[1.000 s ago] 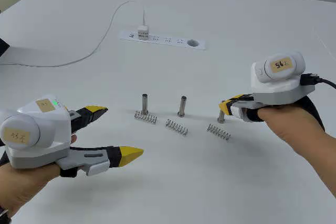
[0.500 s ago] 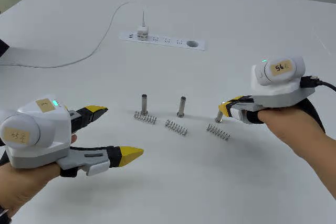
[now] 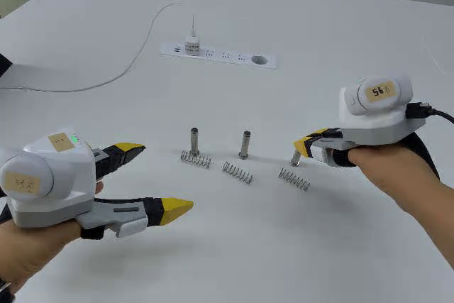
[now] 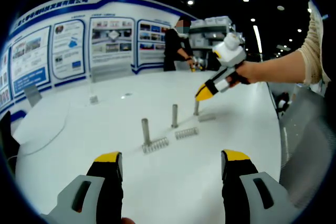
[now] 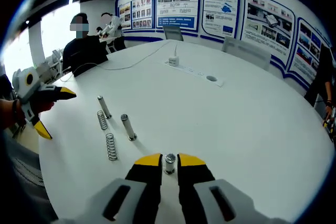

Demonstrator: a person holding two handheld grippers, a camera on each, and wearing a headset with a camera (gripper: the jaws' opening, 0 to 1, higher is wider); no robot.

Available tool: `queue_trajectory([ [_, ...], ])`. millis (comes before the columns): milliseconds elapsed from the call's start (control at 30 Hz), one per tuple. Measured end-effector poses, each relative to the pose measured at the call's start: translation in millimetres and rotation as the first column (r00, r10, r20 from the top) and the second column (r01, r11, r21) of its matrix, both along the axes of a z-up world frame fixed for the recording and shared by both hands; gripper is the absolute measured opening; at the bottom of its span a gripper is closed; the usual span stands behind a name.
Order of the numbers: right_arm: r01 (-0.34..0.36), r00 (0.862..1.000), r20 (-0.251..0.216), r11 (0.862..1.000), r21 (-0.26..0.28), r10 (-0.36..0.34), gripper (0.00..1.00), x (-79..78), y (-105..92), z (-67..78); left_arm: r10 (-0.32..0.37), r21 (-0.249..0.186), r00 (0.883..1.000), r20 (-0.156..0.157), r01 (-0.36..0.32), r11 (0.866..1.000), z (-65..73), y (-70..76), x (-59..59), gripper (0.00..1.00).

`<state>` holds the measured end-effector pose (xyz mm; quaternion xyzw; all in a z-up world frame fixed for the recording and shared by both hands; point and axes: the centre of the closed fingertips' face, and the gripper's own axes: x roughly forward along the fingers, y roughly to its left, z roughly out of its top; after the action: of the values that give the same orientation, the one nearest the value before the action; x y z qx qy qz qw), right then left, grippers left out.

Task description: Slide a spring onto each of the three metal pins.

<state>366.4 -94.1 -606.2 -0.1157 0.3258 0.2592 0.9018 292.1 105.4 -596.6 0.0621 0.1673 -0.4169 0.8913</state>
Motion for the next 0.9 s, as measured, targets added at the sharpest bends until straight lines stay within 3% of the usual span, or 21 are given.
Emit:
queue_trajectory([
  [533, -0.005, 1.000, 0.009, 1.000, 0.004, 0.005, 0.15, -2.3, -2.9, 3.2, -0.005, 0.004, 1.000, 0.003, 0.005, 1.000, 1.6, -2.6, 0.6, 0.78],
  [900, -0.026, 1.000, 0.002, 1.000, -0.015, 0.026, 0.15, -16.9, -10.8, -2.0, -0.007, 0.004, 1.000, 0.004, 0.007, 1.000, 1.9, -2.8, 0.3, 0.78],
])
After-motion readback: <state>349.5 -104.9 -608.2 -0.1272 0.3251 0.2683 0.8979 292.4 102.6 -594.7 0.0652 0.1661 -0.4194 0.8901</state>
